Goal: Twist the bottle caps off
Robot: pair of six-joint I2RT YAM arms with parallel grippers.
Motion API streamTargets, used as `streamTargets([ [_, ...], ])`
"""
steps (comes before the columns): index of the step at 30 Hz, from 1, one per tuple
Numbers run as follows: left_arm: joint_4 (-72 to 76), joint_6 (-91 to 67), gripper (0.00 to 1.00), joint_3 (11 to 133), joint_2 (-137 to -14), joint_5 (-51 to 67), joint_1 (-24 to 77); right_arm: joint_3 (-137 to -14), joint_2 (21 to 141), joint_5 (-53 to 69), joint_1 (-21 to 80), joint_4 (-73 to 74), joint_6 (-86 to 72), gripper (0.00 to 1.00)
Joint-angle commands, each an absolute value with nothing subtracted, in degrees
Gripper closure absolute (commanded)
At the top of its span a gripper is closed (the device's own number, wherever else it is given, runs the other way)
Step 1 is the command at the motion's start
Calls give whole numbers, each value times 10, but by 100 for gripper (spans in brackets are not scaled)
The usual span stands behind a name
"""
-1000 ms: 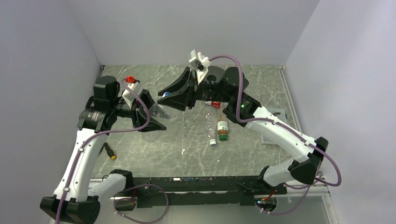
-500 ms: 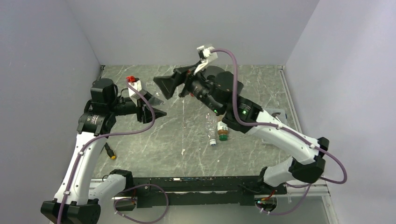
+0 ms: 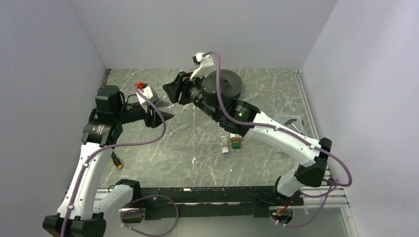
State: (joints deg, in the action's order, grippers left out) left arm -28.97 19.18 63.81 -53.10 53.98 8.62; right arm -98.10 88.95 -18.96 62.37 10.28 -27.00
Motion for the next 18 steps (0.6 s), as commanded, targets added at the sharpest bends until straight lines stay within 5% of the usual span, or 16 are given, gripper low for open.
streamTargets([
  [1, -263, 202, 70, 637, -529, 528, 88, -997, 875, -180, 626, 67, -287, 57],
  [8, -271, 188, 70, 649, -541, 557, 88, -991, 871, -149, 624, 48, -270, 94],
  [18, -311, 99, 72, 700, -570, 862, 88, -887, 793, 296, 548, -142, -233, 100],
])
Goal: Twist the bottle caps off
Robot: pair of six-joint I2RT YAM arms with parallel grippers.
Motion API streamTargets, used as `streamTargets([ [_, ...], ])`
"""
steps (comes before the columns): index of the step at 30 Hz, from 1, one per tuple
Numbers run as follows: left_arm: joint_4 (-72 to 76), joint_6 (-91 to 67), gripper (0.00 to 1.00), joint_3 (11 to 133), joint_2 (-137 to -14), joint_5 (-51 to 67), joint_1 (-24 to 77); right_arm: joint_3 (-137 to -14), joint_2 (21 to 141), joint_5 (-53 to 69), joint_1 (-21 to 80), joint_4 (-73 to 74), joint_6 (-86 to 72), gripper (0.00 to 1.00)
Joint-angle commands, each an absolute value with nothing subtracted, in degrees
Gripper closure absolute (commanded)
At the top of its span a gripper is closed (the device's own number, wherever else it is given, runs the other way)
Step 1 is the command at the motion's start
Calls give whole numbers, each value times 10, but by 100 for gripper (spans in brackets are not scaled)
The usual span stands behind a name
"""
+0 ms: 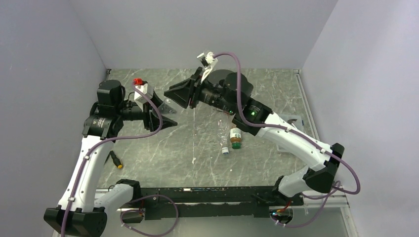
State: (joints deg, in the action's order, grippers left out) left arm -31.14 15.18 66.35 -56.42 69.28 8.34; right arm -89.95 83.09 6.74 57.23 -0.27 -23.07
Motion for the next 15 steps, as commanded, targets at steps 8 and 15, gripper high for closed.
streamTargets([
  [8, -332, 106, 71, 713, -576, 879, 89, -879, 793, 388, 524, -149, -250, 81],
  [15, -361, 199, 72, 698, -564, 731, 89, -885, 770, 81, 525, -44, -241, 11],
])
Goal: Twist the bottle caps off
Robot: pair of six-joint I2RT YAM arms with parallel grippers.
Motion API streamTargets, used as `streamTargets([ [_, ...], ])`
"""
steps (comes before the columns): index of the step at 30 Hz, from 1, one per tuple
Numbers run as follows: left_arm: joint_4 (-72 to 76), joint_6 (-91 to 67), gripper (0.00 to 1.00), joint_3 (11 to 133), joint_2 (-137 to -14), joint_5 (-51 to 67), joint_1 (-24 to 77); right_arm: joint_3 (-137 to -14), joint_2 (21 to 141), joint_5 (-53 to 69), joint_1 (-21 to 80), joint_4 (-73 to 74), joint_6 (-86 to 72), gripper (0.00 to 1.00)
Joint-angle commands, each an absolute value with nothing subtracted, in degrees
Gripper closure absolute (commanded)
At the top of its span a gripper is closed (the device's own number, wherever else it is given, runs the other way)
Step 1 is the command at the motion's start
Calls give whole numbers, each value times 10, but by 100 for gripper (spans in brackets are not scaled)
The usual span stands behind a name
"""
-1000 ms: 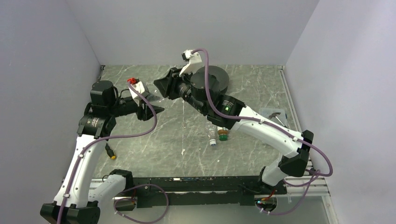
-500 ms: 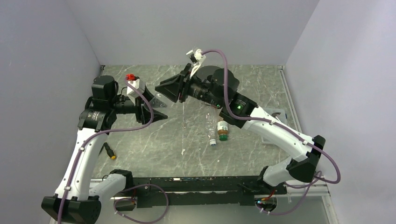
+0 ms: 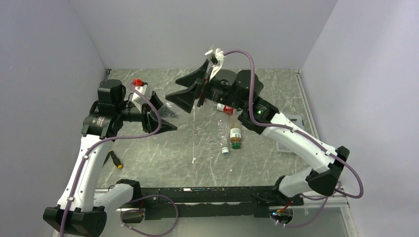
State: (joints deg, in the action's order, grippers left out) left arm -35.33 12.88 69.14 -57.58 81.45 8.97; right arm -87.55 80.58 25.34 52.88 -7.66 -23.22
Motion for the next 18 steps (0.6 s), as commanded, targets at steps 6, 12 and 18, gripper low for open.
streamTargets([
  [6, -293, 231, 69, 644, -536, 570, 89, -962, 803, -99, 556, 88, -271, 7],
  [12, -264, 241, 70, 627, -530, 500, 89, -1011, 855, -132, 580, 138, -287, 14],
  [18, -253, 237, 71, 622, -530, 470, 90, -1019, 880, -123, 590, 136, -301, 20],
])
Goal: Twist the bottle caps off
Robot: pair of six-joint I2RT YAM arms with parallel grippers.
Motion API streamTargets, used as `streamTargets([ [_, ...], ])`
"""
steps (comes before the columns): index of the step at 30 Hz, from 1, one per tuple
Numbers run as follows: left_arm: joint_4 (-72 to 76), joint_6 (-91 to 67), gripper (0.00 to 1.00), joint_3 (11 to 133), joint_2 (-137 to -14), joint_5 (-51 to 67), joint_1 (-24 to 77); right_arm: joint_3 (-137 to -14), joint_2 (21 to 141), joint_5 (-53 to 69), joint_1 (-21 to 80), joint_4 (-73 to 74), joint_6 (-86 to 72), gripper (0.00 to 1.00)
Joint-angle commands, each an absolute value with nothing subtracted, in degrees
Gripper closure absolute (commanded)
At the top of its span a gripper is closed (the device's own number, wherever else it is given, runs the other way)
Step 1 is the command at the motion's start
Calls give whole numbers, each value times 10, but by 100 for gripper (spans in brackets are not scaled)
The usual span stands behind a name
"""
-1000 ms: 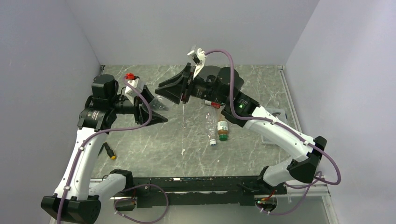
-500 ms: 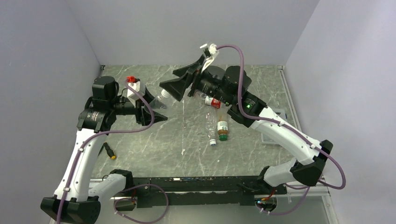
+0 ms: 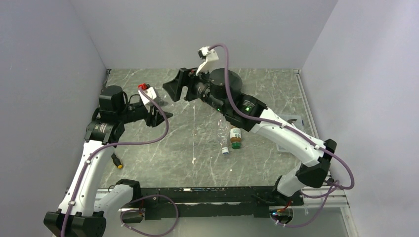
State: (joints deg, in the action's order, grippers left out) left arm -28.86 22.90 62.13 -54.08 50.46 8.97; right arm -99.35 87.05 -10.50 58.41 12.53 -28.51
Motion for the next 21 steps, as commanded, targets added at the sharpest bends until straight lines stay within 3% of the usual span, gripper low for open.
streamTargets([
  [1, -252, 237, 71, 622, -530, 469, 90, -1021, 883, -125, 590, 136, -302, 22],
  [8, -253, 228, 71, 622, -530, 479, 90, -1010, 890, -137, 591, 120, -311, 36],
  [16, -264, 229, 72, 622, -532, 496, 90, -986, 877, -132, 591, 90, -309, 74],
  [21, -278, 216, 72, 635, -535, 564, 90, -973, 859, -87, 585, 63, -267, 94],
])
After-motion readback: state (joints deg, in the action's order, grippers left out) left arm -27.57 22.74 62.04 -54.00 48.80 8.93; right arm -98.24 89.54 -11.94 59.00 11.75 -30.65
